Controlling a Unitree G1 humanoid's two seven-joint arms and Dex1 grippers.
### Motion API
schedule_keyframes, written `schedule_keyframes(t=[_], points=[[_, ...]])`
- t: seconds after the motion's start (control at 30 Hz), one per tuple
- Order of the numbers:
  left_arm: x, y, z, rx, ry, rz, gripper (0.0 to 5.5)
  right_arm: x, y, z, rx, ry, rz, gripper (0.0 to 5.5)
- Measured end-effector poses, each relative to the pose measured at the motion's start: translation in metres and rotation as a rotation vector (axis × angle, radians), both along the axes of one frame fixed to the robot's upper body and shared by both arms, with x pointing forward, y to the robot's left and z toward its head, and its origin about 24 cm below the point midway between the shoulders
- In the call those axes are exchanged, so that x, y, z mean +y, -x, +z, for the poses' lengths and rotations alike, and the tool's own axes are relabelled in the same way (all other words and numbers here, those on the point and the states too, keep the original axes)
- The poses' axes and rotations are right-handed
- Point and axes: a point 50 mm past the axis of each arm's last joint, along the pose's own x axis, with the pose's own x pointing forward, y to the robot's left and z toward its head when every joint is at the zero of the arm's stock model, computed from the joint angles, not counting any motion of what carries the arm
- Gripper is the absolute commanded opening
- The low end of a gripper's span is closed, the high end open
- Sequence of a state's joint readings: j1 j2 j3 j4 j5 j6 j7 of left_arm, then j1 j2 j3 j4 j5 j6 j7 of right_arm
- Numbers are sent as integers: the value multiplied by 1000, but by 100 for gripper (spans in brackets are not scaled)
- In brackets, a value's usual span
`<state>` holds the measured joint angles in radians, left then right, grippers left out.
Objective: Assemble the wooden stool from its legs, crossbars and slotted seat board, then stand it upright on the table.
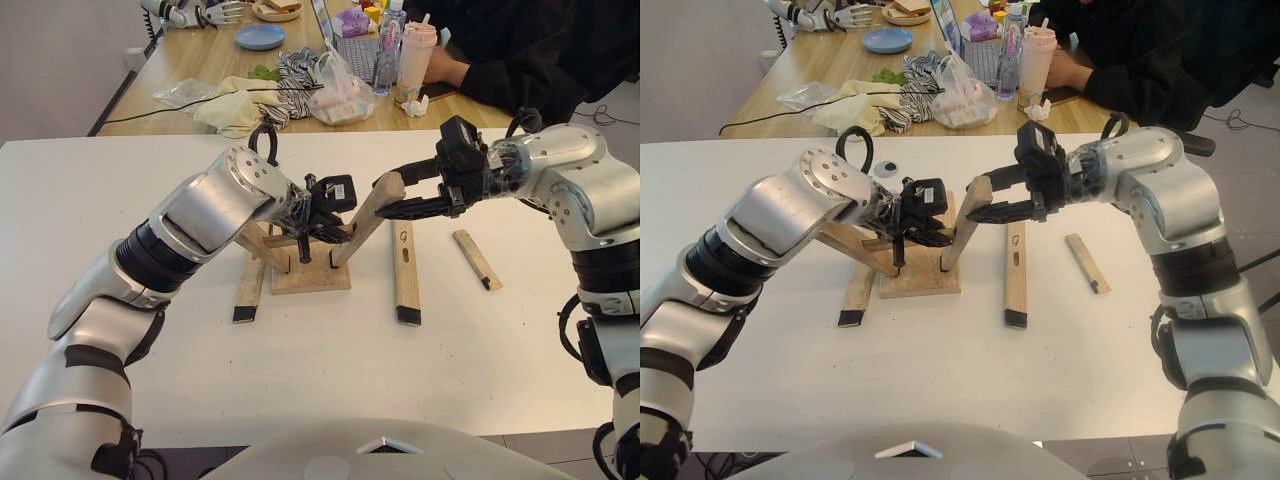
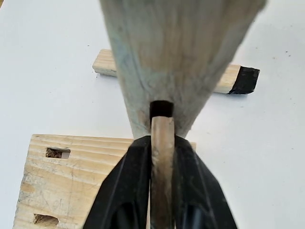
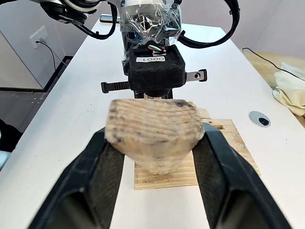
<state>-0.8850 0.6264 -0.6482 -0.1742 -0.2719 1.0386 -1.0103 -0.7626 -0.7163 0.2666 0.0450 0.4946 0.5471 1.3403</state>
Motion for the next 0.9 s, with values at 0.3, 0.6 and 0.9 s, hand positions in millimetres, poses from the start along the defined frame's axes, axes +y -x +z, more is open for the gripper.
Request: schedule_keyframes(t=[0.3,0.6,0.9], points=[[2,-3,-11,86,-61,-2,150,14,-4,4,3,35,49,202],[5,-9,2,123,-31,-51,154,14,-4,6,-5,36,52,202],[12,-15,113,-210,173,-145,154,19,1,5,-26,38,74,202]])
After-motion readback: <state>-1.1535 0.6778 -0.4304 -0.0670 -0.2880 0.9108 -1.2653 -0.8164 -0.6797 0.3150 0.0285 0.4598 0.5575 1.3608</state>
